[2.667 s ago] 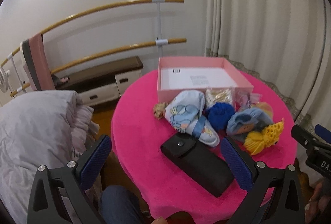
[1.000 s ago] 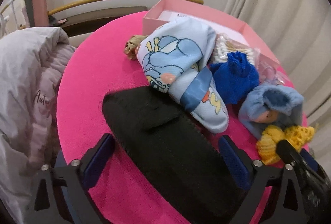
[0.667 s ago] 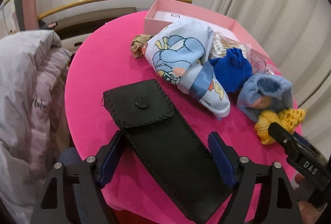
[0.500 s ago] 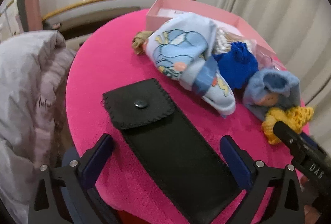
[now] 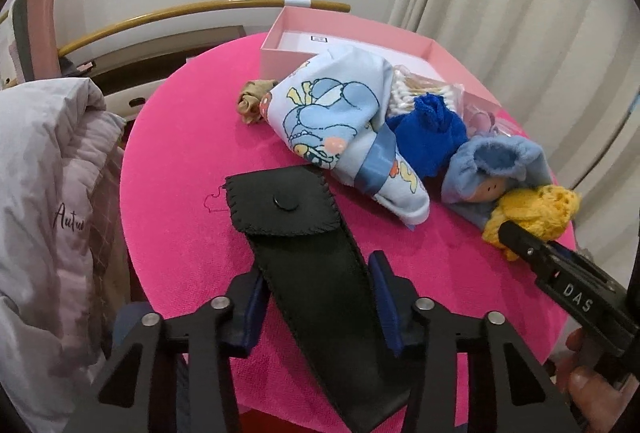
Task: Organize soft objects
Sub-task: 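Close the left tool on the black pouch while the right tool grips the yellow crocheted toy, then lift the black pouch with the left tool while the right tool carries the yellow toy to the pink box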
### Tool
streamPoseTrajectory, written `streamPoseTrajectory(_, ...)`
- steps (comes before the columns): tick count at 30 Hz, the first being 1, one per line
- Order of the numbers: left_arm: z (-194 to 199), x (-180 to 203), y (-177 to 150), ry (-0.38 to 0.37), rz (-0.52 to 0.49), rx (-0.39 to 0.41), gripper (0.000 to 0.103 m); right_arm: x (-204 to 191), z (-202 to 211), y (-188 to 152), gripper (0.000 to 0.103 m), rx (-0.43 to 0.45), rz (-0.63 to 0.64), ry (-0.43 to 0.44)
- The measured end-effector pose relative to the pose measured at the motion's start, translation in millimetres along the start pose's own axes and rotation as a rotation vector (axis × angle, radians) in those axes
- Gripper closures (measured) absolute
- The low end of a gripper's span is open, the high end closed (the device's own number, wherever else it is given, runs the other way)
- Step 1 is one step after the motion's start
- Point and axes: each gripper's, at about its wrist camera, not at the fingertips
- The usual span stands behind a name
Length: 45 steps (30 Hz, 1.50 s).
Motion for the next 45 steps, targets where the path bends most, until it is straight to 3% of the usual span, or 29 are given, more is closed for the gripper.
streamPoseTrajectory(2, 3, -3, -1, 0.0, 0.001, -0.001, 0.061, 2, 2, -1, 0.059, -0.004, -0.02, 0.02)
streamPoseTrajectory(5, 7, -4, -2, 0.016, 0.004, -0.001, 0.06, 7, 4, 1, 0.043, -0.002, -0.071, 0.061)
streamPoseTrajectory(6, 7, -3, -3, 0.031, 0.002, -0.005, 0.055, 6, 4, 1, 0.038, 0.0, -0.076, 0.058)
streamPoseTrajectory(9, 4, 0, -1, 0.067, 0.015, -0.003, 0.042, 8, 3, 2, 0.037, -0.001, -0.103, 0.064)
streamPoseTrajectory(12, 0, 4, 1, 0.057, 0.025, -0.007, 0.045, 6, 7, 2, 0.037, 0.001, -0.107, 0.076)
streamPoseTrajectory(13, -1, 5, 1, 0.048, 0.029, -0.007, 0.048, 5, 10, 2, 0.038, 0.01, -0.102, 0.072)
streamPoseTrajectory(15, -1, 5, 0, 0.047, 0.022, -0.006, 0.058, 3, 13, 2, 0.057, 0.024, -0.085, 0.057)
streamPoseTrajectory(18, 2, -1, 0, 0.022, 0.028, -0.011, 0.062, 2, 15, 1, 0.067, 0.028, -0.078, 0.069)
streamPoseTrajectory(36, 65, -10, -4, 0.011, -0.021, 0.106, 0.066, -16, 63, 4, 0.069, 0.104, -0.009, 0.142)
streamPoseTrajectory(45, 97, -6, 26, 0.014, -0.061, 0.186, 0.066, -29, 79, 34, 0.069, 0.158, 0.041, 0.17)
Point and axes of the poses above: each gripper's, at about its wrist camera, not at the fingertips, and z roughly against the way its jaws point, x to its right, y to its top, and after that the axes turned 1 degree about y, right-handed
